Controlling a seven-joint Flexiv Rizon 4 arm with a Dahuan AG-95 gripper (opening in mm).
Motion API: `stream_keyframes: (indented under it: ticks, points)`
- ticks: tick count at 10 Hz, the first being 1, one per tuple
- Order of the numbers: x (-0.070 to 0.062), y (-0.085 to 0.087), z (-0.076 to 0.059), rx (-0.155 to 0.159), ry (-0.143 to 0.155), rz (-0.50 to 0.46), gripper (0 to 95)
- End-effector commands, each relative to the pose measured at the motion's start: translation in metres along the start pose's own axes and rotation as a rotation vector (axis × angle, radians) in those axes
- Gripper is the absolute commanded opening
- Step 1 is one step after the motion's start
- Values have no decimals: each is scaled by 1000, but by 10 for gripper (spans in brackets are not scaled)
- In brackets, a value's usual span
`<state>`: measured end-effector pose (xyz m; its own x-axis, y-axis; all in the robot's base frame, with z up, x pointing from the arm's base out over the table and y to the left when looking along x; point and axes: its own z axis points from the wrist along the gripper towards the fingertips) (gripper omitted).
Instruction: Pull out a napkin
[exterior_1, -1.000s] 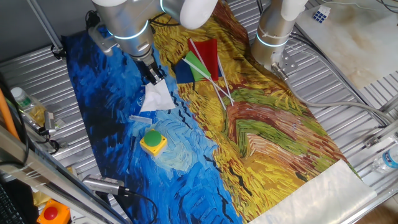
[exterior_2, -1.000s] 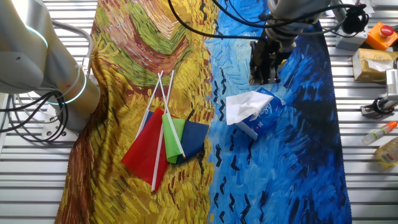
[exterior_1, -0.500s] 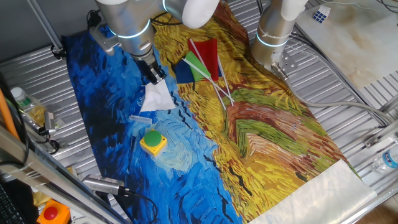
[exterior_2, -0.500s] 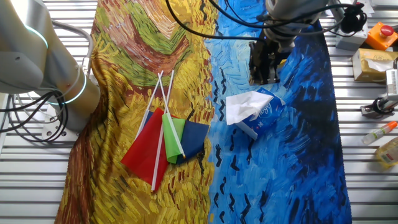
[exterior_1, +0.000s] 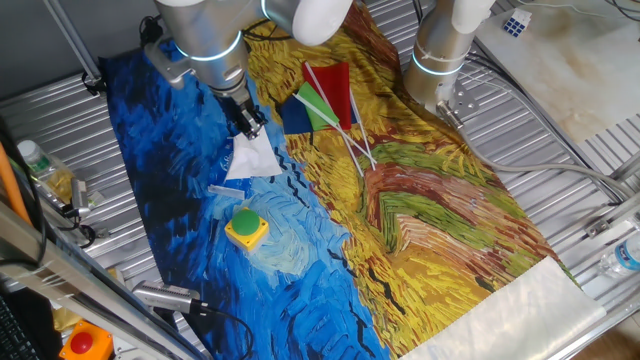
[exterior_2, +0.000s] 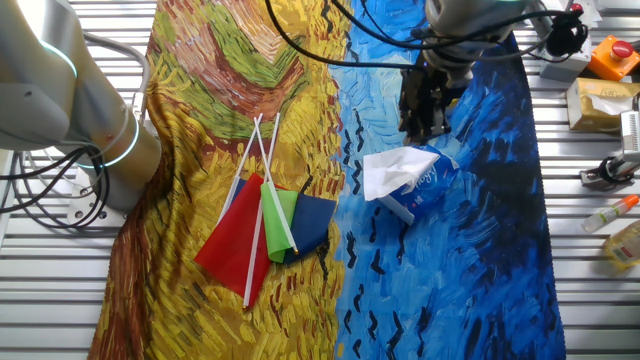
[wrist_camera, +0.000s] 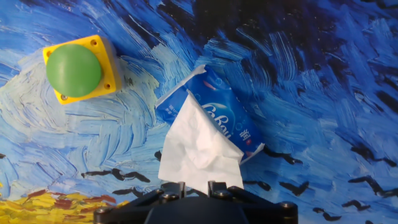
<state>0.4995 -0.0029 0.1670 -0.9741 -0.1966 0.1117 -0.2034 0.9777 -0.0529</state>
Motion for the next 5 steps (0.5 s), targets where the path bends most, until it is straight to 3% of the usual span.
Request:
stream_keyframes:
  ticks: [1, 2, 3, 4, 5]
  points:
    - [-1, -2, 5, -2, -6, -7, 190]
    - [-2, -3, 7, -5, -8, -6, 190]
    - [-2, -3, 9, -6, -13, -7, 380]
    - [-2, -4, 11, -10, -15, -6, 380]
    - [-3, -4, 12, -12, -16, -7, 570]
